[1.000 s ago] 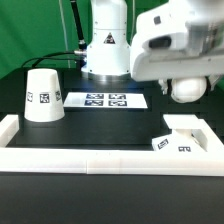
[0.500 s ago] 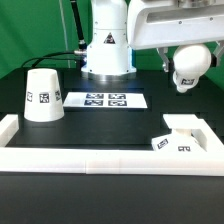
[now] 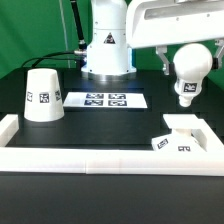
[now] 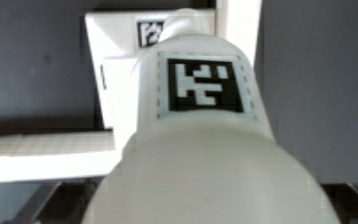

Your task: Assemble lamp

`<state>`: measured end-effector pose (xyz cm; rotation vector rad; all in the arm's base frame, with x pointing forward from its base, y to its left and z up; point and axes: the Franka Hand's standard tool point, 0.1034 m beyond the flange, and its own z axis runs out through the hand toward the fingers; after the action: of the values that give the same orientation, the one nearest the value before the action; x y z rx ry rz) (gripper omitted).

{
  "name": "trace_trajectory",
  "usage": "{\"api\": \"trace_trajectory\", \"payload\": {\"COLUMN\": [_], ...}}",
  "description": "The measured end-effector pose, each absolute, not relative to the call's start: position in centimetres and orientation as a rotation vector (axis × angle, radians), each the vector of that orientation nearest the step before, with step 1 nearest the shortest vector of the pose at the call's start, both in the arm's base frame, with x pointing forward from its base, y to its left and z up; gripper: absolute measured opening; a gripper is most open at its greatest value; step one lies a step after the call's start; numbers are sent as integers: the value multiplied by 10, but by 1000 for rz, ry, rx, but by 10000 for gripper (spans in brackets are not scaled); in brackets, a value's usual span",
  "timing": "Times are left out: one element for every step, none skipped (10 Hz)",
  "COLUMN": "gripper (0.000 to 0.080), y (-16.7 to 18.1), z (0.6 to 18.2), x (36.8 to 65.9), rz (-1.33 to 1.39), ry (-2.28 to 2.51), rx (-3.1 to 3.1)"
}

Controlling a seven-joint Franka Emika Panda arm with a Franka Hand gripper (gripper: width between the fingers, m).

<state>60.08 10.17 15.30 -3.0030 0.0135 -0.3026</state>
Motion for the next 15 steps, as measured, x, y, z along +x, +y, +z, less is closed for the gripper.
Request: {"api": "trace_trajectory", "payload": {"gripper": [580,580,580,580,580,580,580,580,580,580,580,580,580,580,580], "y": [98,99,100,99,99,100,98,96,94,95,95,95,95,97,98], "z": [167,172,168,169,165,147,138,136,136,135,133,130,126,123,123], "x": [614,619,616,617,617,614,613,614,615,613,613,613,613,612,614], "rz": [-423,-528,-515,-516,-529,-563,-551,-554,-555,-550,-553,-564,-584,-603,-626], "ry": [18,25,21,22,10,-11,-26,-32,-33,-33,-33,-32,-33,-36,-38], "rx": [-2988,-2972,-2975,-2975,-2975,-2976,-2983,-2986,-2987,-2988,-2988,-2987,-2984,-2981,-2977]}}
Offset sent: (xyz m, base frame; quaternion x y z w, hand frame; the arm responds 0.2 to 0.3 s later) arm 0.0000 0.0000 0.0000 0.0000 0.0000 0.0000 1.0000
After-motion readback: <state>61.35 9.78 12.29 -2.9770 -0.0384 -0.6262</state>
